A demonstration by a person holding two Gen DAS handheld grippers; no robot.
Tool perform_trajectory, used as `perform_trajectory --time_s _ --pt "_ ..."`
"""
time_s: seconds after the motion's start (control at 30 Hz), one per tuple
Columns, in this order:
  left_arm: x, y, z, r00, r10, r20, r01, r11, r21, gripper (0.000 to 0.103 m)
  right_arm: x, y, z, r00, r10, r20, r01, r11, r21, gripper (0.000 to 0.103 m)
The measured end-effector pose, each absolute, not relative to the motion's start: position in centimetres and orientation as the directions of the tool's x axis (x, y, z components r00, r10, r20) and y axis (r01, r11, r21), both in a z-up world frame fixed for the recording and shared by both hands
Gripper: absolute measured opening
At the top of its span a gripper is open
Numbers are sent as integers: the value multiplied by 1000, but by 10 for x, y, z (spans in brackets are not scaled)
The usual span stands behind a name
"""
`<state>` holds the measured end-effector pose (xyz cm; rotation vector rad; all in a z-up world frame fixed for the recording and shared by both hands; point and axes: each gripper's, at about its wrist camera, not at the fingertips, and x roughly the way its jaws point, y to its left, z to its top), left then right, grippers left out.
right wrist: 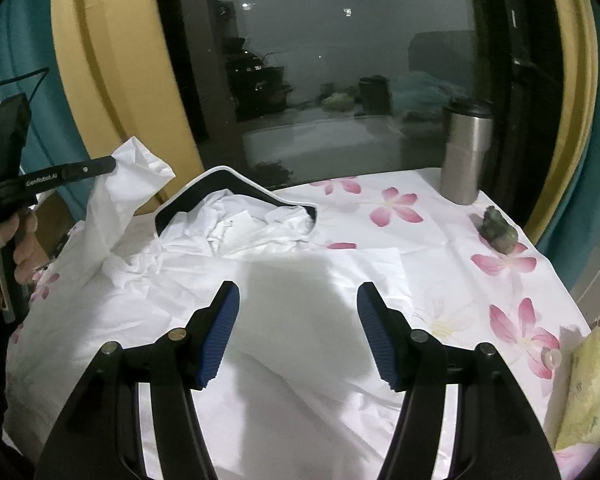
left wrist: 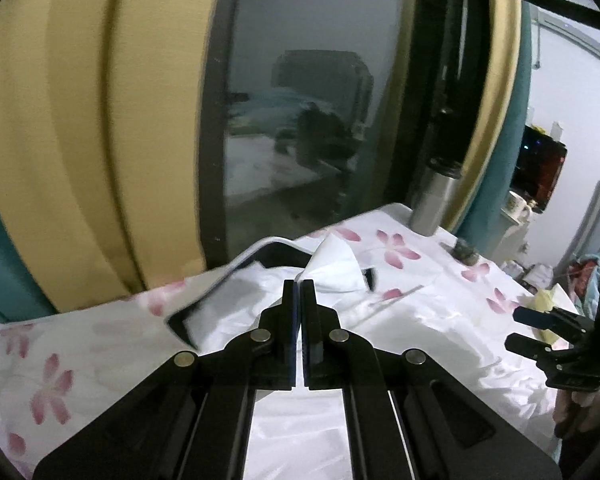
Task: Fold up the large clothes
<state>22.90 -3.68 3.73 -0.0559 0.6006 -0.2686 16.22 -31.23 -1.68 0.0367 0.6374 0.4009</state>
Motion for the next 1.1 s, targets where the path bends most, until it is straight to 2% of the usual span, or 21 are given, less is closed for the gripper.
perform_trajectory --time_s 0.4,0.67,0.73,0.87,0.93,1.1 --pt "251 -125 -15 680 -378 -629 336 922 -190 2 161 -359 -28 732 339 -591 -281 940 192 62" --pt "254 -147 -61 588 -377 -715 333 919 -210 2 162 -378 -38 724 305 -618 -238 952 192 62" --pt "248 -142 -61 583 -376 -720 325 920 -217 6 163 -378 -40 721 302 -624 -235 953 190 62" --pt "229 -112 -52 601 -378 -704 306 923 -235 34 169 -366 -44 698 309 -646 -260 950 173 62" --pt "220 -88 -45 617 -369 -695 281 928 -243 35 174 -355 -44 685 313 -658 -284 946 155 62" --pt "200 -10 -37 669 -256 -698 151 966 -209 35 189 -317 -46 640 350 -684 -380 918 114 62"
